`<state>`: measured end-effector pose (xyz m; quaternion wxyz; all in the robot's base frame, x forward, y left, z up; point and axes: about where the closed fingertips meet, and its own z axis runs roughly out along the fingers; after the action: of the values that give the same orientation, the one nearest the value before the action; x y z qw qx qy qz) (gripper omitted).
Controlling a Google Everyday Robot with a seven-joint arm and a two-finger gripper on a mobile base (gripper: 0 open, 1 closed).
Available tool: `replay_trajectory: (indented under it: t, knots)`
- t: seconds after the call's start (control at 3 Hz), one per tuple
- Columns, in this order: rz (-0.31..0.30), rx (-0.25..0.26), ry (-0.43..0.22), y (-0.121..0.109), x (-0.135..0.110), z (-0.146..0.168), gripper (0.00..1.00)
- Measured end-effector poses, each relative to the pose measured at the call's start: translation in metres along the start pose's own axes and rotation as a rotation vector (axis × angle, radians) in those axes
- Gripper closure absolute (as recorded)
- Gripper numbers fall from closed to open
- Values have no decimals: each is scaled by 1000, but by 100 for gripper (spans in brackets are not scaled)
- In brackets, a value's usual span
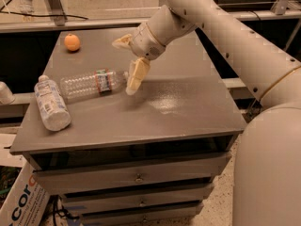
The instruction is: Move water bottle near blue plastic bottle
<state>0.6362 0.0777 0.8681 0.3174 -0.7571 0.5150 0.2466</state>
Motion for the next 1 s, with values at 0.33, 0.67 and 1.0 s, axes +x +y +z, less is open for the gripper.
replay_trajectory:
  t: [0.33, 0.67, 1.0]
  knots:
    - [27, 25, -6, -4, 13, -13, 0]
    - [51, 54, -34, -8, 25, -27, 0]
    - [77, 79, -82, -11, 34, -38, 0]
